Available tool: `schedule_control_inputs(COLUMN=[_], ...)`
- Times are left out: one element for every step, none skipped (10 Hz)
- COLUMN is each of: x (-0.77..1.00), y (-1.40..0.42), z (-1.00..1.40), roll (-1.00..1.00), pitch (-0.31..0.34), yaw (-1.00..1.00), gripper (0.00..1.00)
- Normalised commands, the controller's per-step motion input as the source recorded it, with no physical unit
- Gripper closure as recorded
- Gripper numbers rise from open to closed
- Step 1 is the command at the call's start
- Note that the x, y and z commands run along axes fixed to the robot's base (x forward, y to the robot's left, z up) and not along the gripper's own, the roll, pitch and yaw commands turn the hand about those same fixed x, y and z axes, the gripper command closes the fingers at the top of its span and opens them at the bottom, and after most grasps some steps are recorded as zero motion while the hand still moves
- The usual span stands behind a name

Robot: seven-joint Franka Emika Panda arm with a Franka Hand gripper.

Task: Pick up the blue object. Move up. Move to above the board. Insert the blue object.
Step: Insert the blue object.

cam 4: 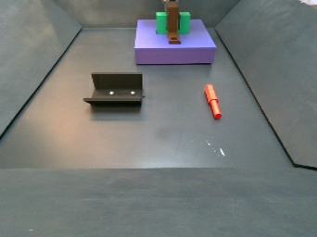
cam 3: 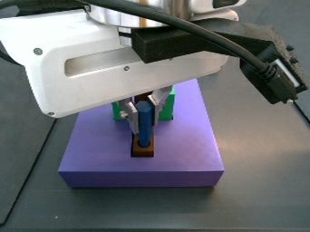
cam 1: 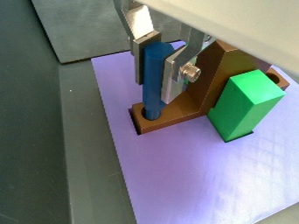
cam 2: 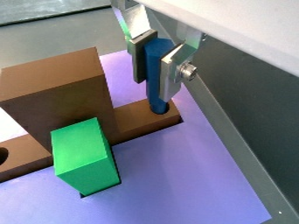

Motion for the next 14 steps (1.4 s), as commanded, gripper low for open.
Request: schedule_control_inputs(x=[0.0, 0.0, 0.0, 0.0, 0.0, 0.0, 0.0, 0.0, 0.0, 0.0, 0.0, 0.03, 0.0, 0.0], y=[0.0, 0.0, 0.07, 0.08, 0.06, 0.0, 0.0, 0.0, 0.0, 0.0, 0.0, -0.12, -0.1, -0.04], z=[-0.15, -0.04, 0.11, 0.15, 0.16, 0.17, 0.16, 0.0, -0.19, -0.3, -0.36, -0.36, -0.35, -0.24], roll=[0.0, 0.0, -0.04, -0.07, -0.09, -0.11, -0.2, -0.17, -0.02, -0.03, -0.11, -0.13, -0.11, -0.08], pitch=[-0.026, 0.0, 0.0, 0.001, 0.0, 0.0, -0.01, -0.047, -0.089, -0.12, -0.174, -0.194, -0.187, -0.147], yaw=[0.12, 0.0, -0.15, -0.11, -0.08, -0.03, 0.0, 0.0, 0.0, 0.0, 0.0, 0.04, 0.03, 0.01], gripper=[1.0, 1.0, 1.0, 1.0, 1.0, 1.0, 1.0, 1.0, 1.0, 1.0, 1.0, 1.0, 1.0, 1.0])
